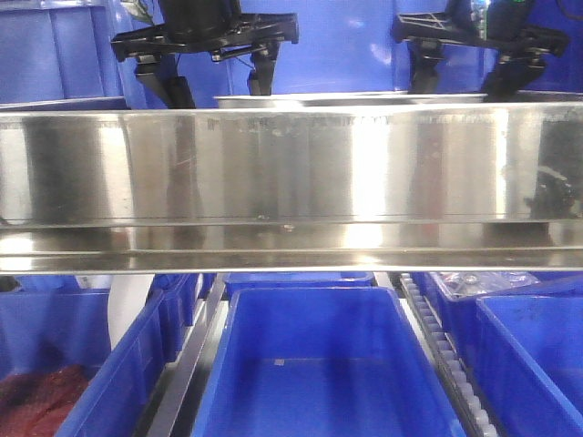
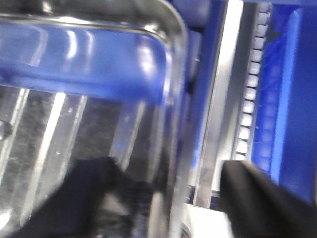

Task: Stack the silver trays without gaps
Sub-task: 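Close both grippers on the tray rims and start lifting, then lift the silver tray with both grippers up off the shelf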

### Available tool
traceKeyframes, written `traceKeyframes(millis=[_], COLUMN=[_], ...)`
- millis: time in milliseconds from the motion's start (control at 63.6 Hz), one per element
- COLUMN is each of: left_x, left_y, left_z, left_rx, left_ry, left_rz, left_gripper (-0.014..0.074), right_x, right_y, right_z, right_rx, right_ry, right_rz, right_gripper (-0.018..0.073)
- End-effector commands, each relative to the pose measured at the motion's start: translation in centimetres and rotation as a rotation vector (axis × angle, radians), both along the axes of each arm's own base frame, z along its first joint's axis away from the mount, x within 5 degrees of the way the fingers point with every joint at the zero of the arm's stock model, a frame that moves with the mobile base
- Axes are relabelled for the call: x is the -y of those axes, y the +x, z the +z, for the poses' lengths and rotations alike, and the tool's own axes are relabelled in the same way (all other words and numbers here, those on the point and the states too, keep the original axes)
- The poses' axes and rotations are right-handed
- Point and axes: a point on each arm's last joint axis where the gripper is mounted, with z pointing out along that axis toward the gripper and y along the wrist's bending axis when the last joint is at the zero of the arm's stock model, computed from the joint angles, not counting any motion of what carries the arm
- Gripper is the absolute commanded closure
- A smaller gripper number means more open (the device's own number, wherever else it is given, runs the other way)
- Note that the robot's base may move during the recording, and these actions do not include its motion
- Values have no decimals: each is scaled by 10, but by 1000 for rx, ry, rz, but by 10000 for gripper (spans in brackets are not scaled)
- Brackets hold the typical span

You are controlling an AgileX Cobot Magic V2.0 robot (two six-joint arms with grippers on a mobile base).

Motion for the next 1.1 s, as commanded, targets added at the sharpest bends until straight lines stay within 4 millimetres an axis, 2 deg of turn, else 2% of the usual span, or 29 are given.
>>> traceKeyframes(millis=[0, 79, 173, 251, 314, 377, 424, 534, 660, 817, 959, 1084], left_x=[-3, -2, -2, -2, -2, -2, -2, -2, -1, -2, -8, -17], left_y=[-7, -6, -6, -6, -5, -5, -5, -8, -14, -25, -42, -56], left_z=[36, 34, 33, 33, 33, 33, 33, 34, 48, 86, 125, 139], left_rx=[90, 87, 84, 83, 86, 87, 88, 71, 76, 120, 219, 246], left_ry=[-62, -60, -58, -57, -57, -57, -55, -42, 4, 11, -35, -24], left_rz=[6, 6, 6, 6, 6, 4, 2, 0, -13, -57, -81, -108], left_gripper=[177, 204, 300, 414, 540, 659, 628, 636, 636, 636, 636, 636], right_x=[2, 2, 2, 2, 2, 2, 2, 3, 5, 7, -3, -15], right_y=[-5, -5, -6, -6, -6, -6, -6, -10, -21, -42, -66, -86], right_z=[31, 31, 31, 31, 31, 31, 31, 38, 57, 84, 113, 133], right_rx=[99, 96, 91, 88, 86, 86, 88, 98, 126, 146, 206, 262], right_ry=[9, 9, 8, 7, 7, 7, 7, 10, 18, 36, 68, 82], right_rz=[12, 12, 13, 13, 14, 14, 13, 13, 10, -1, 18, 38], right_gripper=[158, 247, 349, 435, 517, 500, 501, 501, 501, 501, 501, 501])
